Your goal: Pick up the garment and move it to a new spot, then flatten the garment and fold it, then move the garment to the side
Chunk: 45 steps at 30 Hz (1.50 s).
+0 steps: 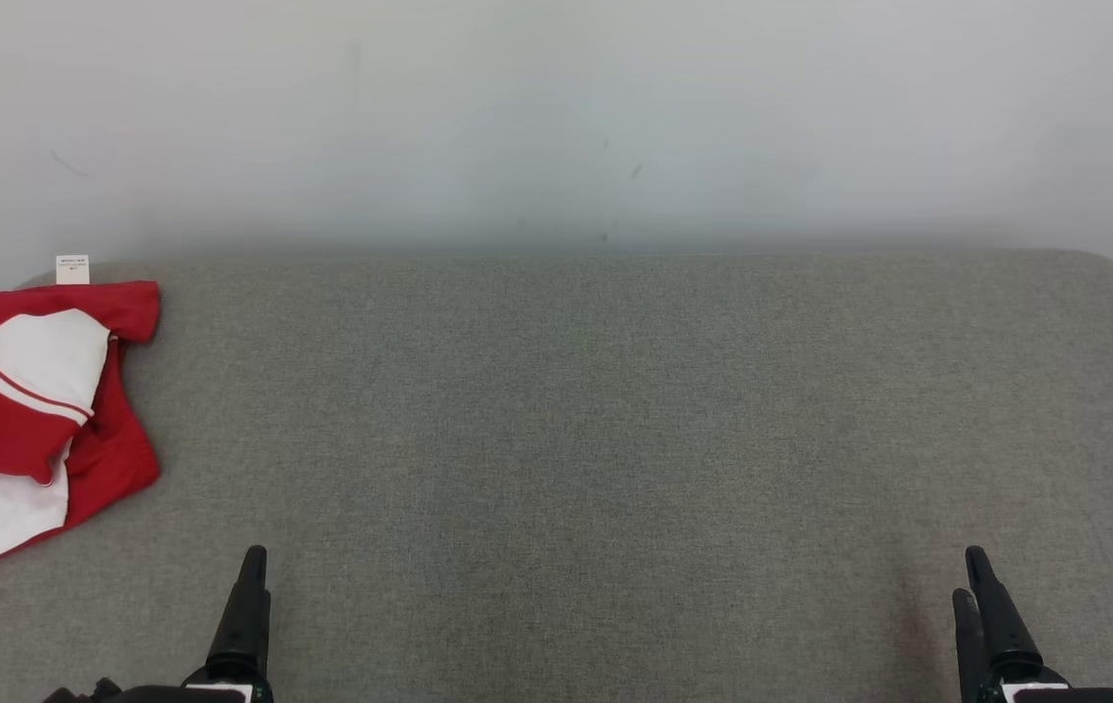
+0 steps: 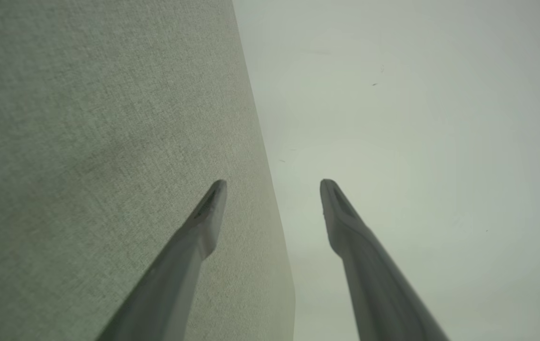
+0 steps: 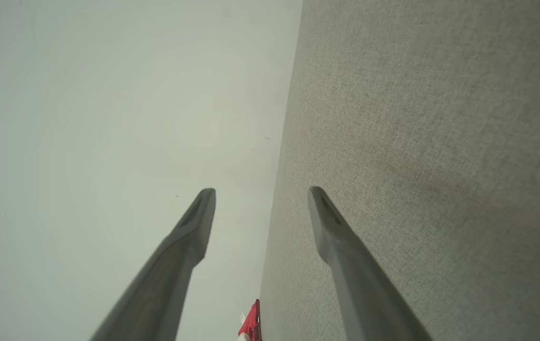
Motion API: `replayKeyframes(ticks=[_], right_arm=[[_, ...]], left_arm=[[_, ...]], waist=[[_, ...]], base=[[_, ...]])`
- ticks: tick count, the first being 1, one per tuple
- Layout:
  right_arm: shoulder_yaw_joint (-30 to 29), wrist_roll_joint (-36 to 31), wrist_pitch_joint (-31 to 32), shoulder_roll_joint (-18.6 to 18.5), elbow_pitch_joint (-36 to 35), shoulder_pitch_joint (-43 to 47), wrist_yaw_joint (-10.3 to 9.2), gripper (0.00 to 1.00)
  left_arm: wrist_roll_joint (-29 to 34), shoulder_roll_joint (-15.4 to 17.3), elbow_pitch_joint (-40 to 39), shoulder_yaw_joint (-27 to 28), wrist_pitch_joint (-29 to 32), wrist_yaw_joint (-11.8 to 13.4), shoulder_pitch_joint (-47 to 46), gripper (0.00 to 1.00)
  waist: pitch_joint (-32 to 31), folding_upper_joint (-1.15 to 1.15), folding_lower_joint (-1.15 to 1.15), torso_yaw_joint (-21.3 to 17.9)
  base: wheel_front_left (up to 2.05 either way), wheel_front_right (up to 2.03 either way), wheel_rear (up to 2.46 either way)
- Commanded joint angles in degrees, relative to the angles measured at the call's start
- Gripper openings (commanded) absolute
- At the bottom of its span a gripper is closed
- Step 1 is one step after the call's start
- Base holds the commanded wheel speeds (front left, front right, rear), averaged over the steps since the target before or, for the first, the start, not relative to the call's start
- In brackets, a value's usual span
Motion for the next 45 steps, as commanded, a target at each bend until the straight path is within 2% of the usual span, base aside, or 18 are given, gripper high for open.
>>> replayKeyframes(ticks=[1,11,26,37,45], right_arm=[[0.1,-1.5,-0.39,-0.17,-0.8,-0.74,0.11,1.0],[1.25,-12.74,-2.33,0.14,-1.54,-0.75,0.14,1.0],[2.78,-28.14,-4.71,0.51,-2.35,-0.48,0.17,1.0],[3.14,-39.26,-6.39,0.79,-2.64,-0.36,0.19,1.0],[4.35,-49.69,-7.62,1.0,-2.96,-0.42,0.21,1.0]], left_arm=[[1.4,0.24,-1.22,0.15,-0.45,-0.11,-0.31,1.0],[11.73,0.3,-3.46,0.4,-2.93,0.44,0.77,1.0],[29.15,0.38,-7.06,-2.21,-5.96,2.26,2.28,1.0],[42.48,0.44,-8.51,-3.56,-8.08,2.63,3.22,1.0],[50.69,0.65,-9.53,-3.92,-9.67,3.49,3.63,1.0]], waist=[[0.01,0.0,0.0,0.0],[0.2,0.0,0.0,-0.09],[0.34,0.0,0.0,-0.32],[0.41,0.0,0.0,-0.26],[0.5,0.0,0.0,-0.32]], base=[[0.0,0.0,0.0],[0.0,0.0,0.0],[0.0,0.0,0.0],[0.0,0.0,0.0],[0.0,0.0,0.0]])
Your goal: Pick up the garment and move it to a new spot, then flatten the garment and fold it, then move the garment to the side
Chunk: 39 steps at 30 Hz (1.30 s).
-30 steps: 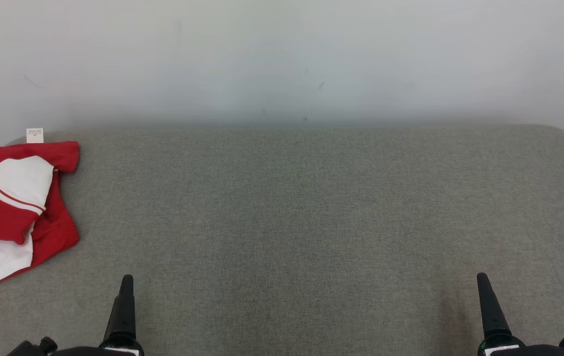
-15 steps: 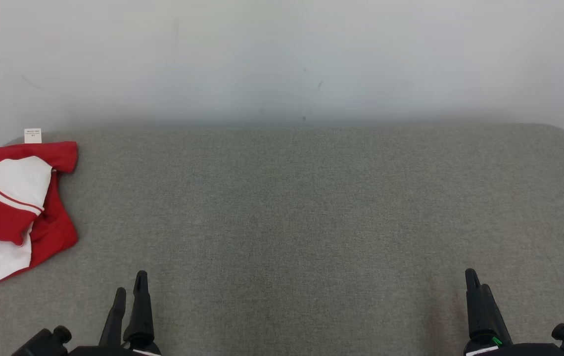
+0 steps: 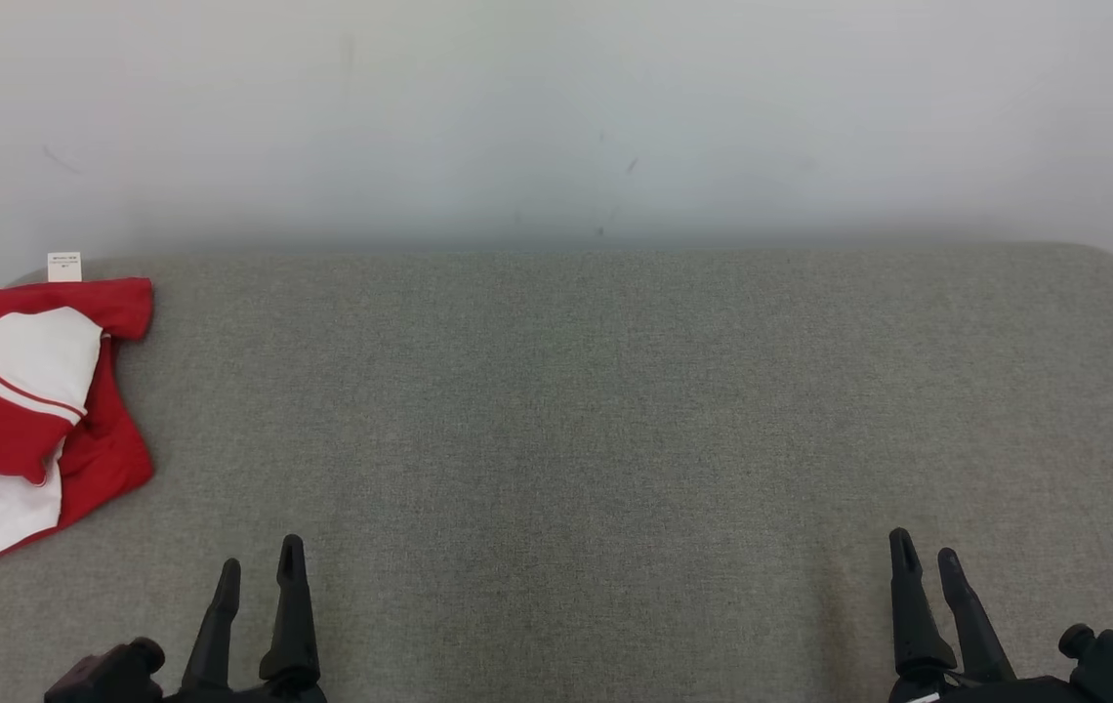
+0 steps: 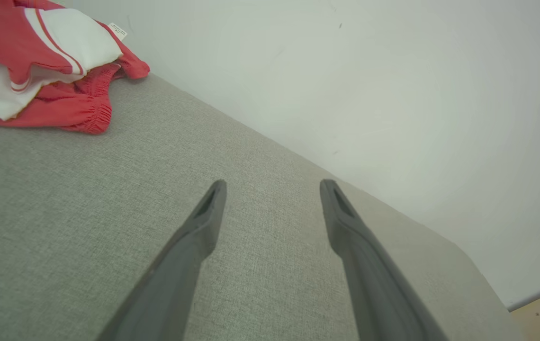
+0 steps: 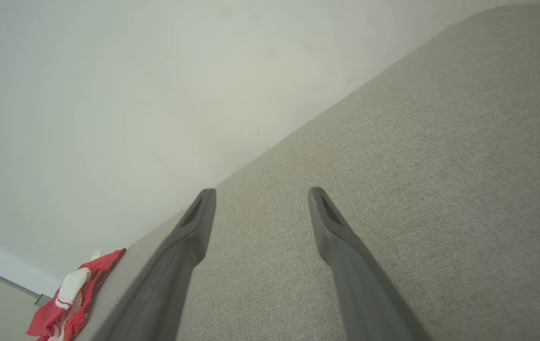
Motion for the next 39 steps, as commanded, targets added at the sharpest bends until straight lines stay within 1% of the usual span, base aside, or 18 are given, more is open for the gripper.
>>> replayKeyframes(ticks=[1,18,35,39], right_arm=[[0.19,-1.97,-0.48,0.06,-0.79,-0.39,0.2,1.0],[0.73,-14.88,-2.51,0.41,-0.63,-0.3,0.23,1.0],[1.18,-24.12,-4.24,0.68,-0.51,-0.23,0.23,1.0],[0.77,-25.57,-4.59,0.72,-0.51,-0.17,0.24,1.0]], left_arm=[[1.67,0.42,-1.06,-0.05,-0.6,0.08,-0.13,1.0],[13.28,1.32,-3.4,-1.72,-3.16,2.53,1.49,1.0],[21.58,2.36,-4.82,-3.08,-5.32,4.44,2.49,1.0],[23.12,2.51,-5.21,-3.17,-5.81,4.1,2.77,1.0]], waist=[[0.0,0.0,0.0,-0.01],[0.01,0.0,0.0,-0.21],[0.12,0.0,0.0,-0.41],[0.07,0.0,0.0,-0.42]], base=[[0.0,0.0,0.0],[0.0,0.0,0.0],[0.0,0.0,0.0],[0.0,0.0,0.0]])
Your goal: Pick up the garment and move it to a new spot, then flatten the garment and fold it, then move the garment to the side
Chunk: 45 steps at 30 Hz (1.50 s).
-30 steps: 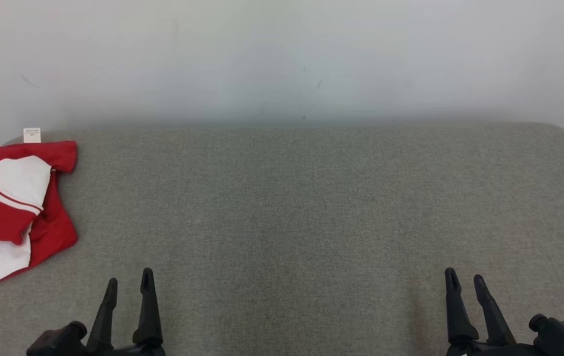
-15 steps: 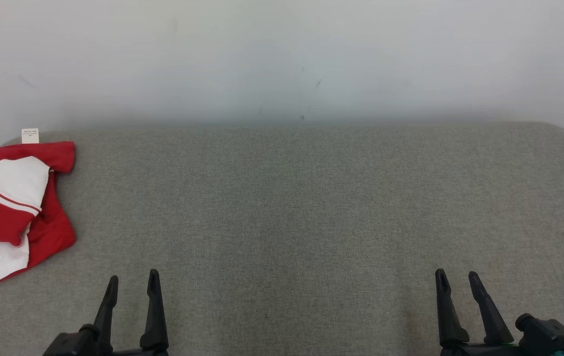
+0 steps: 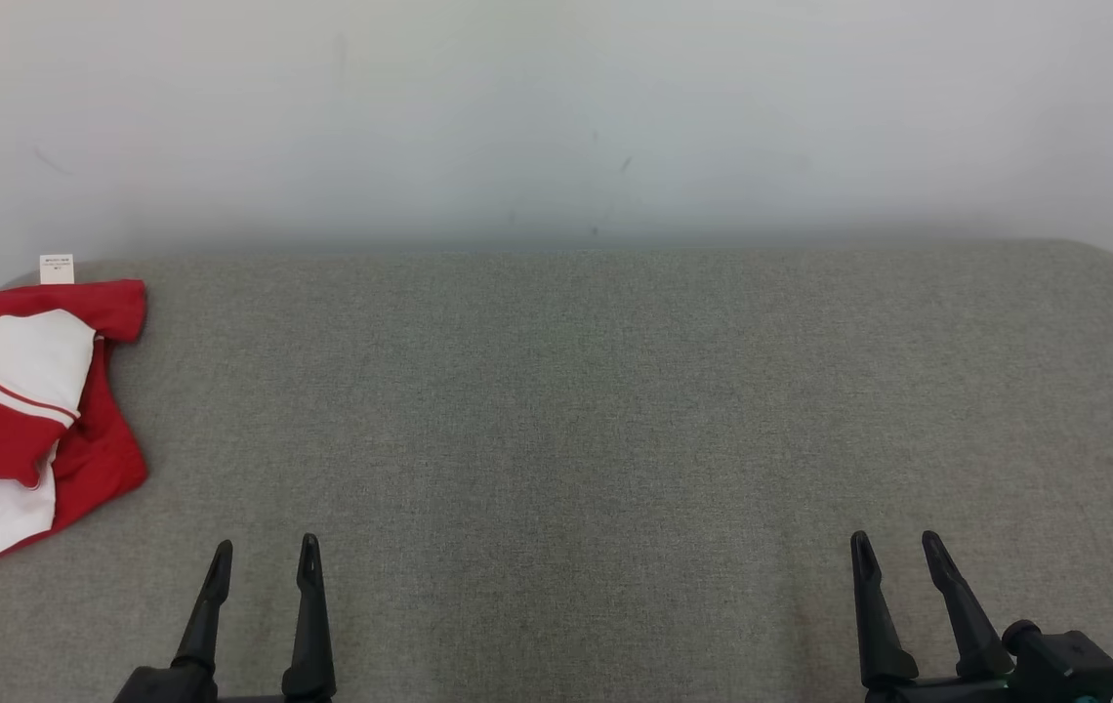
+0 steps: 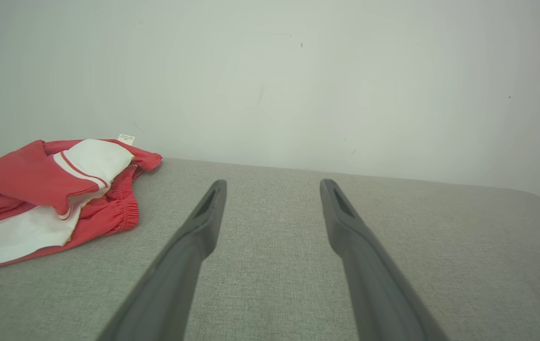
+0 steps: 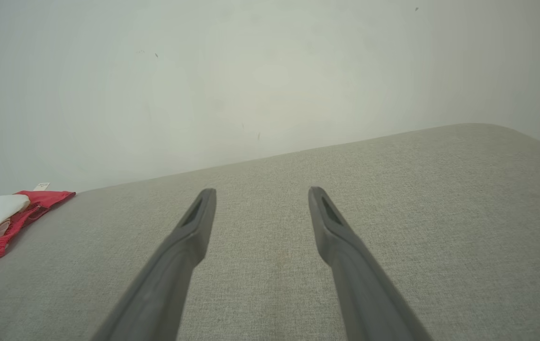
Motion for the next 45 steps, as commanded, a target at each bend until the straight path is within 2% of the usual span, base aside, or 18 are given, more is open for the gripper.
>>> replayKeyframes(ticks=[1,27,45], right_arm=[[-0.32,-1.18,-0.52,0.08,-0.46,-0.11,0.16,1.0],[-3.11,-9.1,-2.67,0.46,0.48,1.33,0.2,1.0],[-3.69,-7.61,-2.52,0.44,0.99,0.93,0.2,1.0]], left_arm=[[1.42,0.37,-0.63,0.01,-0.57,-0.25,0.49,1.0],[11.25,-0.87,-1.69,5.69,-3.26,-3.03,3.8,1.0],[11.34,-1.72,-1.46,7.78,-3.23,-3.94,3.4,1.0]], waist=[[-0.05,0.0,0.0,0.01],[-0.83,0.0,0.0,-0.28],[-0.88,0.0,0.0,-0.49]], base=[[0.0,0.0,0.0],[0.0,0.0,0.0],[0.0,0.0,0.0]])
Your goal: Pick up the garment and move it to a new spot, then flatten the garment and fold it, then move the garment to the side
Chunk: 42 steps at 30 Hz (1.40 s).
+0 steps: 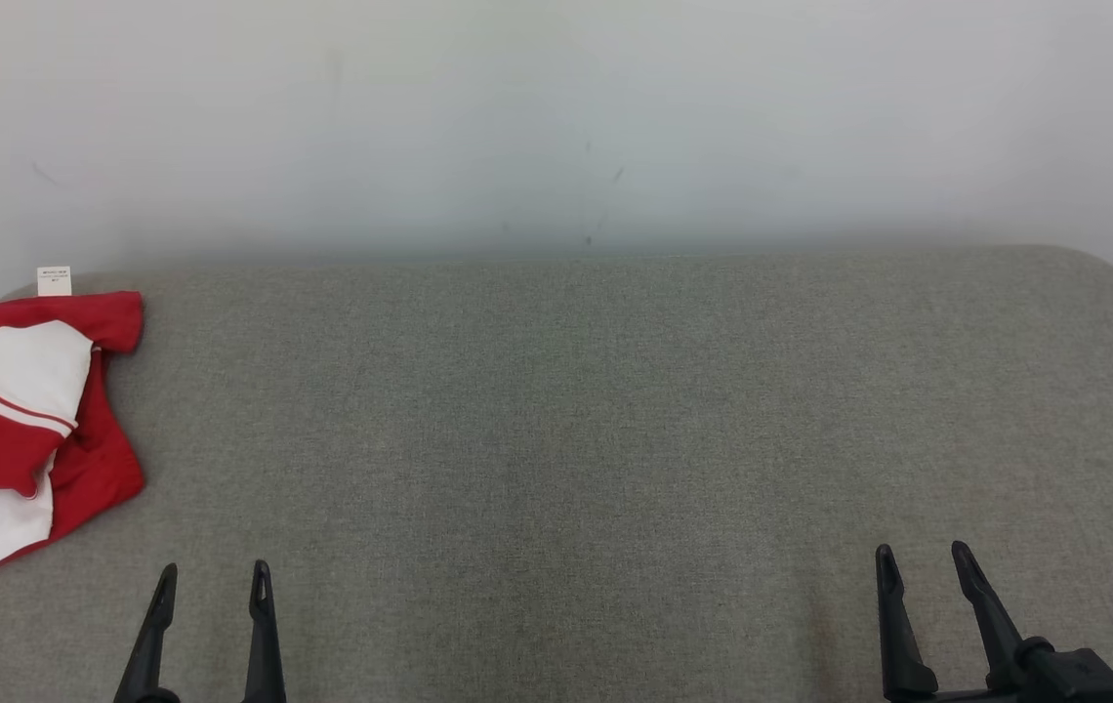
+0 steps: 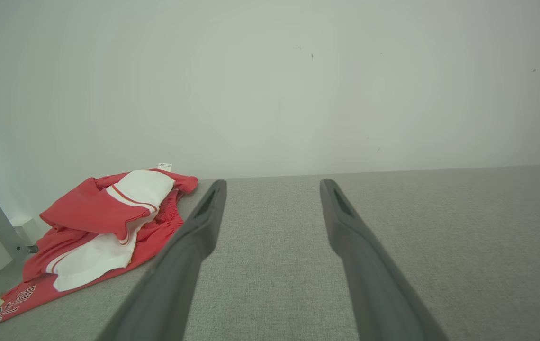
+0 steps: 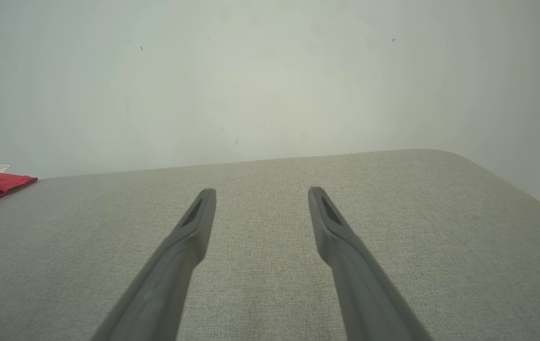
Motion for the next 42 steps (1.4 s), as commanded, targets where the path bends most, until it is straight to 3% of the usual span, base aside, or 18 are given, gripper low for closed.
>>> replayKeyframes(ticks=[1,22,42], right_arm=[[-0.06,0.43,-0.06,0.1,0.13,-0.13,0.19,1.0],[0.92,1.0,-0.06,0.09,0.24,0.6,0.19,1.0],[1.33,1.83,-0.05,0.07,0.48,2.0,0.19,1.0]], left_arm=[[0.27,-0.17,-0.03,0.29,-0.21,0.14,0.03,1.0],[0.26,-0.35,-0.36,0.27,-0.21,0.1,0.77,1.0],[-0.03,-0.37,0.33,2.12,-0.21,0.01,1.41,1.0]], waist=[[-0.01,0.0,0.0,0.0],[-0.12,0.0,0.0,2.25],[-0.88,0.0,0.0,15.46]], base=[[0.0,0.0,0.0],[0.0,0.0,0.0],[0.0,0.0,0.0]])
